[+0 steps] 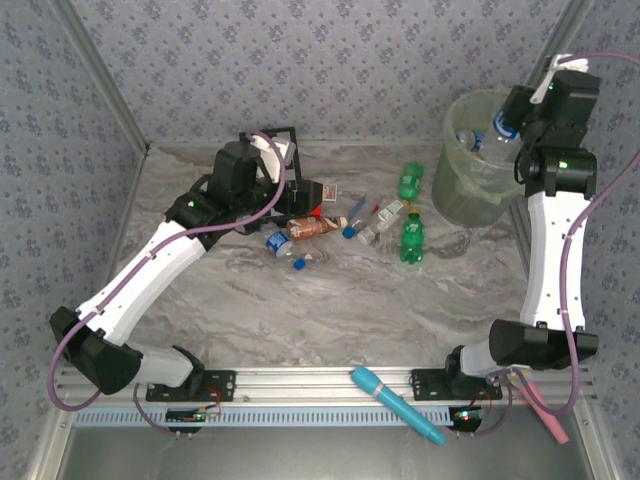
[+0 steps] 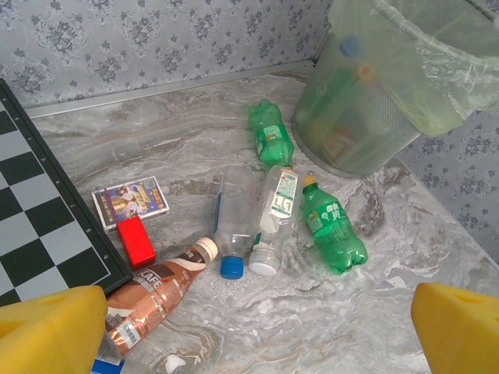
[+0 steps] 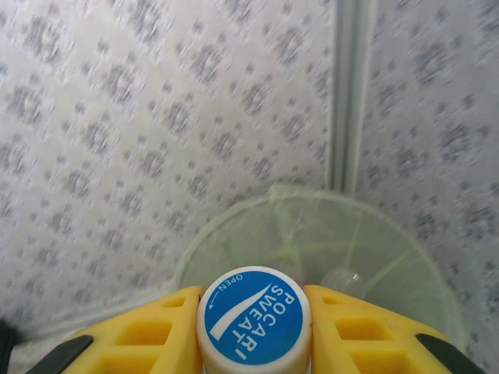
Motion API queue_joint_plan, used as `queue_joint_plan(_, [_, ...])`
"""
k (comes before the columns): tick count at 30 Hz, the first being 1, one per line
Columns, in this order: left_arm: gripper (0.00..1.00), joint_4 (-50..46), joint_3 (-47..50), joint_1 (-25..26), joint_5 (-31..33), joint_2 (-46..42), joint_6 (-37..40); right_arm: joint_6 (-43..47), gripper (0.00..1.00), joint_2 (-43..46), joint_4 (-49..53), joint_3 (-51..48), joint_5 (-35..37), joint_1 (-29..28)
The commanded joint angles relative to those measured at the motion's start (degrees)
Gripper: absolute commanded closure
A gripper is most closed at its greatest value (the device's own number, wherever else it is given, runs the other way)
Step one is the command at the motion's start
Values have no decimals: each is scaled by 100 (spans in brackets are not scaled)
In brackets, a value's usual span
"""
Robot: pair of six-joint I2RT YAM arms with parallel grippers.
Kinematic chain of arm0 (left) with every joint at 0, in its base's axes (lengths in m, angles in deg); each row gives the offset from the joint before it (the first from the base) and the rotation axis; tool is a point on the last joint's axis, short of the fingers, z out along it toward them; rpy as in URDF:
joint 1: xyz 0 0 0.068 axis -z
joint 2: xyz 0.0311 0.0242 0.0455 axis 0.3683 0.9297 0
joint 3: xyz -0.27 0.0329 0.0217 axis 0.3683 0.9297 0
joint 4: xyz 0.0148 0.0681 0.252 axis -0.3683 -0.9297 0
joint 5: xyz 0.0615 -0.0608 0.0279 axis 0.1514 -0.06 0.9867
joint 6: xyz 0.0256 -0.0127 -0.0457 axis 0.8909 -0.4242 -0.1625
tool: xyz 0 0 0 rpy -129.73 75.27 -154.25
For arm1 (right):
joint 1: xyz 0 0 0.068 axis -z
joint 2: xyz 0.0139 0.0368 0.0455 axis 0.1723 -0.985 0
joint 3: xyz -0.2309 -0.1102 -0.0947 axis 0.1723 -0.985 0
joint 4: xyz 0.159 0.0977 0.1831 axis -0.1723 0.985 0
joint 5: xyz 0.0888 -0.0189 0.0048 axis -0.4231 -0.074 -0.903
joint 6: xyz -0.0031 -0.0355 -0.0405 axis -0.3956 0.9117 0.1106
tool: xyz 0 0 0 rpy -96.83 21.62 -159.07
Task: Put the plastic bottles in the bin
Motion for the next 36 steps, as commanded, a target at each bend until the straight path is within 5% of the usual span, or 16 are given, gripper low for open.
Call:
queue_joint_plan(1, [0, 115, -18, -43, -128, -123, 40, -211, 68, -9, -667, 252, 311, 245])
queue_joint_plan(10, [0, 156, 78, -43, -120, -184, 55, -132, 69, -586, -1769, 243, 896, 407])
queue_joint_plan(17, [0, 196, 204, -45, -2, -284, 53, 246, 70, -1264, -2615, 340, 1477, -64])
queue_joint_plan(33, [0, 145, 57, -83, 432, -431, 111, 309, 68, -3032, -2222, 1750, 1805, -326])
queue_joint_plan(35, [0, 133, 49, -91, 460, -441, 111, 280, 58, -3138, -2076, 1882, 1712, -306])
queue_joint_plan(36, [0, 132, 51, -96, 467, -437, 111, 242, 43, -3189, -1957, 1996, 1692, -300])
